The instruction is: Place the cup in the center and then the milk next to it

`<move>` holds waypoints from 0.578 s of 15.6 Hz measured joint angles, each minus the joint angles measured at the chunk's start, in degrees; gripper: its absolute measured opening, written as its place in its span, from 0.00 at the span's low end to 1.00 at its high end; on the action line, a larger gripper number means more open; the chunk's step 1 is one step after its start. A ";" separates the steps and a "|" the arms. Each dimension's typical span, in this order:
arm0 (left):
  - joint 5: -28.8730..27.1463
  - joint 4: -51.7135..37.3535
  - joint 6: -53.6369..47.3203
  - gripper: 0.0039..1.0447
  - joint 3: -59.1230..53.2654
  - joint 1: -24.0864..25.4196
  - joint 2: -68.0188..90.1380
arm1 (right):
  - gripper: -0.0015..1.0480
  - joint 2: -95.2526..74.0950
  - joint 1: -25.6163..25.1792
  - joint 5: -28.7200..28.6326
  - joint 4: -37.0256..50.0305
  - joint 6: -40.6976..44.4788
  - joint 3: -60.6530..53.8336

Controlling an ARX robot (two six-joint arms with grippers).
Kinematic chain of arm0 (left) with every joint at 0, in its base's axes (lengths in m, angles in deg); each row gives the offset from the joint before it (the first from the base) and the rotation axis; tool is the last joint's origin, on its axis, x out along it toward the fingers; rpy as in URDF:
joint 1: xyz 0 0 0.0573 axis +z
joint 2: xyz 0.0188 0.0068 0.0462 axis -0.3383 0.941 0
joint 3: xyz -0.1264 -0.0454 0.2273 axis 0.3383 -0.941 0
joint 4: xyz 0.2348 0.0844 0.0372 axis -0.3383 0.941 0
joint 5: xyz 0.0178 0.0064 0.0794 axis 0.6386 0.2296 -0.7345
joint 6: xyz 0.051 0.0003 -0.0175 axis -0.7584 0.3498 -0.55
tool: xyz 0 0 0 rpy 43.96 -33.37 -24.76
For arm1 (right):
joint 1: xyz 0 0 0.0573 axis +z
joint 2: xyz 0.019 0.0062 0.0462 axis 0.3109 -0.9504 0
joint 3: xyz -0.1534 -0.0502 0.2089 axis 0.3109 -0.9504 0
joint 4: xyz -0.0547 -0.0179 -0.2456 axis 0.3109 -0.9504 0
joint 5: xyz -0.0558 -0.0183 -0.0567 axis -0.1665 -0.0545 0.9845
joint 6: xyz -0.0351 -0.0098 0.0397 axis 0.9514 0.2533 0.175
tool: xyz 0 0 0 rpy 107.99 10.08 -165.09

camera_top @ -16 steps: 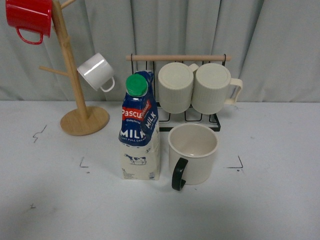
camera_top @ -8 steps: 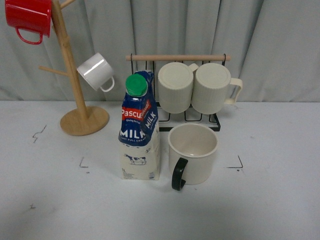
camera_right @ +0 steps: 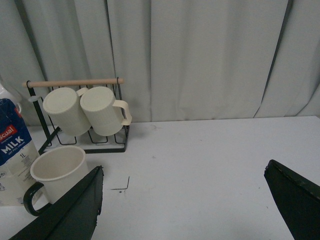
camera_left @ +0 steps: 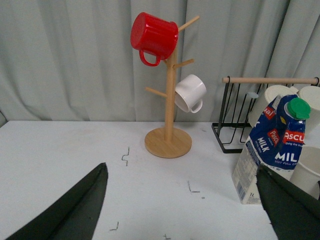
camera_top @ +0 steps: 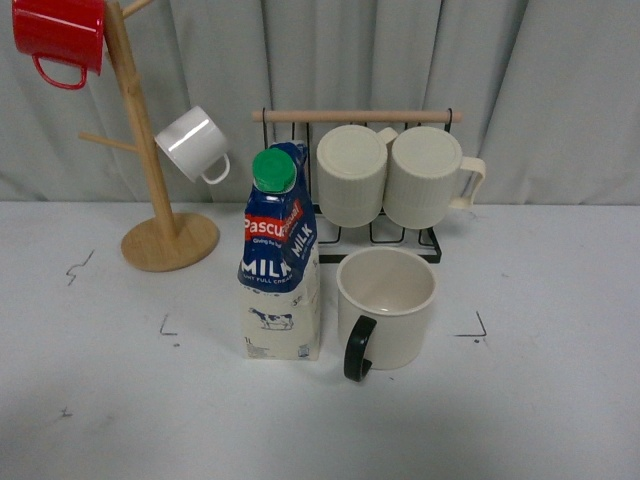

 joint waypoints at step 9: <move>0.00 0.00 -0.04 0.94 0.00 0.00 0.00 | 0.94 0.00 0.00 0.02 0.00 0.00 0.00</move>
